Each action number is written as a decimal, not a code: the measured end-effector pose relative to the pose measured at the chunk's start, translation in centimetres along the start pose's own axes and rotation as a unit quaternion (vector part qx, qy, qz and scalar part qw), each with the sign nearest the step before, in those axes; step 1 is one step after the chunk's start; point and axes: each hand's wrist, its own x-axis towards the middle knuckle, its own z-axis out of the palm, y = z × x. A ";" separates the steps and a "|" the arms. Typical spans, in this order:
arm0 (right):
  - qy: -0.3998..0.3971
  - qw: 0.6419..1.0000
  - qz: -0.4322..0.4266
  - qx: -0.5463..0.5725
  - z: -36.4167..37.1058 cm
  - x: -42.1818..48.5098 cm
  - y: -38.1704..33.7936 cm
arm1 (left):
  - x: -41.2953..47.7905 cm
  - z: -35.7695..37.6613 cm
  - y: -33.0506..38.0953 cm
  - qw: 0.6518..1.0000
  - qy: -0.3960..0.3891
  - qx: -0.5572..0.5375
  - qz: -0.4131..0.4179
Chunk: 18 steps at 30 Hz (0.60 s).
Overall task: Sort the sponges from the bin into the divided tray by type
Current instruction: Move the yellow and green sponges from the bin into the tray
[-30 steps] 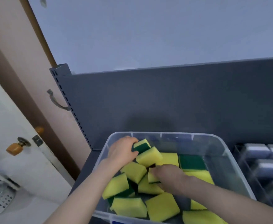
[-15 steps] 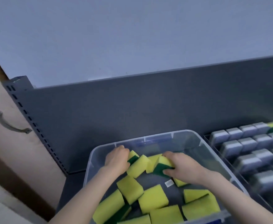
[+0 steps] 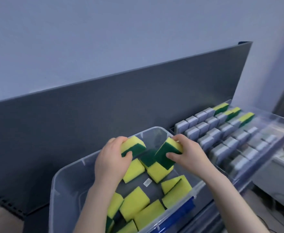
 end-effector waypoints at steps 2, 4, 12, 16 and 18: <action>0.042 0.999 0.017 0.020 -1.2 -1.1 0.4 | -0.7 0.6 1.4 0.999 0.015 -0.029 0.002; 0.087 0.995 0.033 0.038 -2.3 -2.3 0.9 | -1.4 1.3 2.7 0.998 0.026 -0.055 0.017; 0.193 0.976 0.063 0.082 -7.3 -5.7 5.3 | -2.7 4.9 9.3 0.992 0.044 -0.108 0.044; 0.205 0.973 0.073 0.081 -11.1 -6.8 8.9 | -3.2 7.8 13.9 0.986 0.052 -0.148 0.053; 0.217 0.969 0.082 0.084 -13.0 -7.4 11.0 | -3.6 9.4 16.2 0.984 0.047 -0.160 0.062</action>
